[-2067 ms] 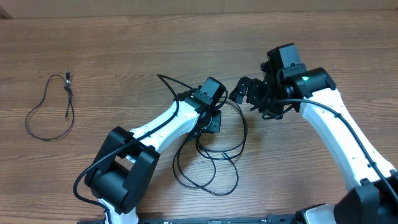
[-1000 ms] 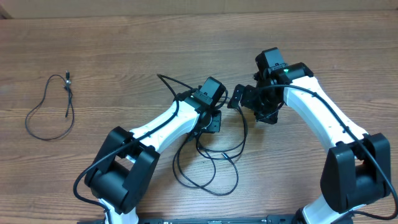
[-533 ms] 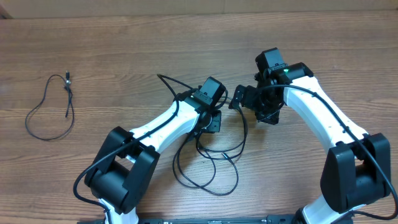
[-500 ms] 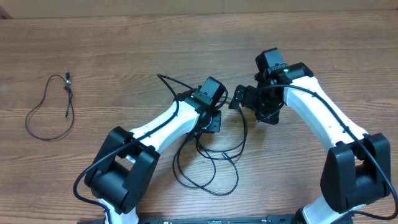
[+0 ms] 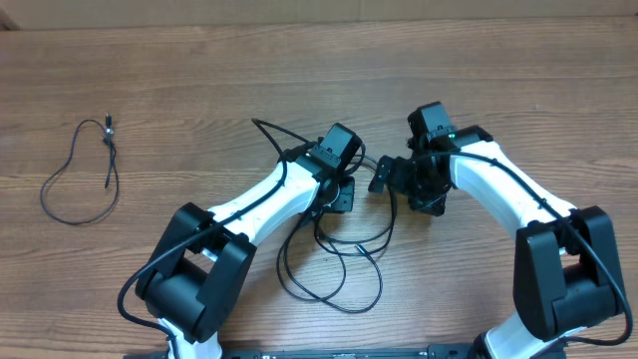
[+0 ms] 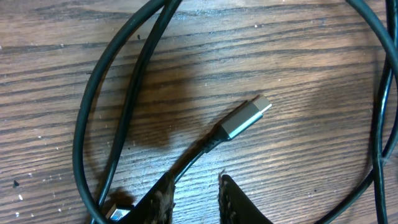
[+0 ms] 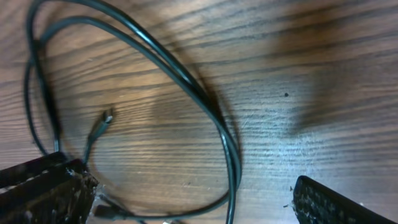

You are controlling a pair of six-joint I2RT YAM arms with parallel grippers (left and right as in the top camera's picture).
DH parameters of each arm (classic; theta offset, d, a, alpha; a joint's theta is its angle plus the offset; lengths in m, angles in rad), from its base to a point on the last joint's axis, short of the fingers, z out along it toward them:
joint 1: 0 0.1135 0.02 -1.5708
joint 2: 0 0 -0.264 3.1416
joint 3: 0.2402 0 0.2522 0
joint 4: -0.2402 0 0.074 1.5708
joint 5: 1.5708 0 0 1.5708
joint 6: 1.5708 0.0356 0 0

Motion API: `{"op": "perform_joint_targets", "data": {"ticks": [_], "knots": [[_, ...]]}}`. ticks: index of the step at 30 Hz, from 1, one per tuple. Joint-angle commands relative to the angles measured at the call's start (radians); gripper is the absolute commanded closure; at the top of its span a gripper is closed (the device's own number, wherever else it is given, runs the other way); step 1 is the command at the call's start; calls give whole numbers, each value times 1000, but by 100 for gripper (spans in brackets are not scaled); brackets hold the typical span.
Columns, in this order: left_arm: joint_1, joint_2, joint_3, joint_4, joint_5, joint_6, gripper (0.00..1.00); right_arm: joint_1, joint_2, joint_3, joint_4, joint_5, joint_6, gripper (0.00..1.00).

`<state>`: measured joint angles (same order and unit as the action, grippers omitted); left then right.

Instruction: Untangle cables

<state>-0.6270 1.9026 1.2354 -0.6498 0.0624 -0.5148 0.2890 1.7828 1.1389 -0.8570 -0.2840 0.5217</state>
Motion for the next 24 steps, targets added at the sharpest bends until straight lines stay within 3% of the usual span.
{"op": "perform_joint_targets", "data": {"ticks": [1, 9, 24], "knots": [[-4, 6, -12, 0, -14, 2, 75, 5, 3, -51, 45, 6, 6, 0], [-4, 6, -11, 1, -14, 2, 75, 5, 3, -138, 140, -3, 55, 0], [-4, 6, -12, 0, -18, 2, 75, 5, 3, -143, 150, -4, 54, 0]]}}
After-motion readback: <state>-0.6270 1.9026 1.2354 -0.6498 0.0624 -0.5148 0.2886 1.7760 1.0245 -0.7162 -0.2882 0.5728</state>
